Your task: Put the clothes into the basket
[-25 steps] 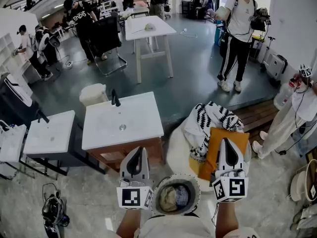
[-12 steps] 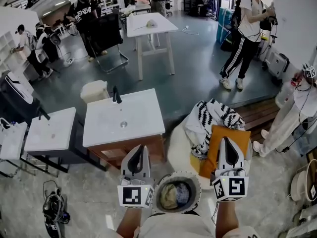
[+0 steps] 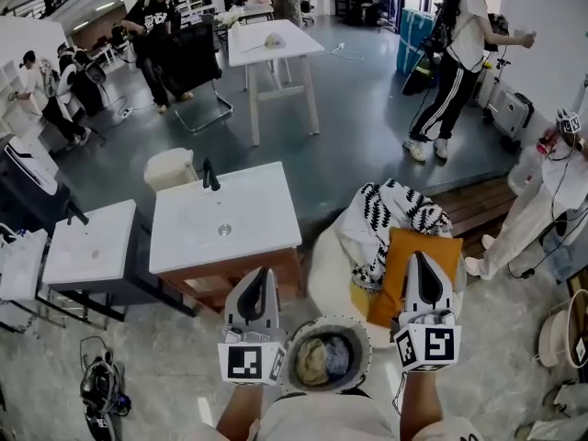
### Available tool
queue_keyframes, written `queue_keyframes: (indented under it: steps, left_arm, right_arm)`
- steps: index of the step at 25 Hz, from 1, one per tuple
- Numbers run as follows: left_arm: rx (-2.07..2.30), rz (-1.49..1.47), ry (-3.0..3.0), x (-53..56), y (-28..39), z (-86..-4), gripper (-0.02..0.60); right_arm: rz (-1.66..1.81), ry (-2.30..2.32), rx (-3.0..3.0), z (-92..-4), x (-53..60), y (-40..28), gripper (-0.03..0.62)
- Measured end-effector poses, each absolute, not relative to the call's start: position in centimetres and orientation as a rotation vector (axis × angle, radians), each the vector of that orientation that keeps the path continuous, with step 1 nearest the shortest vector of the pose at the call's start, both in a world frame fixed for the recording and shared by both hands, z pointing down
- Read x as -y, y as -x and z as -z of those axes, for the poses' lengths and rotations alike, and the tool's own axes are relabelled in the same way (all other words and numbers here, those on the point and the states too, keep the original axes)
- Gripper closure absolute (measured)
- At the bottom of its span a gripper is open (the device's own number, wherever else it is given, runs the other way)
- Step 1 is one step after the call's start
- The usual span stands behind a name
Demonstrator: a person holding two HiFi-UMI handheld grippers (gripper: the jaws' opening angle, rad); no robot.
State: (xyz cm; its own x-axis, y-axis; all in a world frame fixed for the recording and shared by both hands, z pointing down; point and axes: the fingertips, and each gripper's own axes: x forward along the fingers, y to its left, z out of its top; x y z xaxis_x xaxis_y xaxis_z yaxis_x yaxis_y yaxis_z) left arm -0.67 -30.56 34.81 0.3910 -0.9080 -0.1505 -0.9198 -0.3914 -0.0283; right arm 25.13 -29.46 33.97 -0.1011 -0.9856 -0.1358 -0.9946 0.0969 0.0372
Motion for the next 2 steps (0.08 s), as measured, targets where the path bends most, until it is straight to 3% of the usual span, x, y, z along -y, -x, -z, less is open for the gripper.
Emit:
queue_keyframes:
  steps: [2]
  left_arm:
    - [-1.667, -0.172, 2.530, 30.79, 0.49, -34.86, 0.577]
  right_arm:
    - [-0.185, 2.057, -2.263, -33.94, 29.70, -25.39, 0.606]
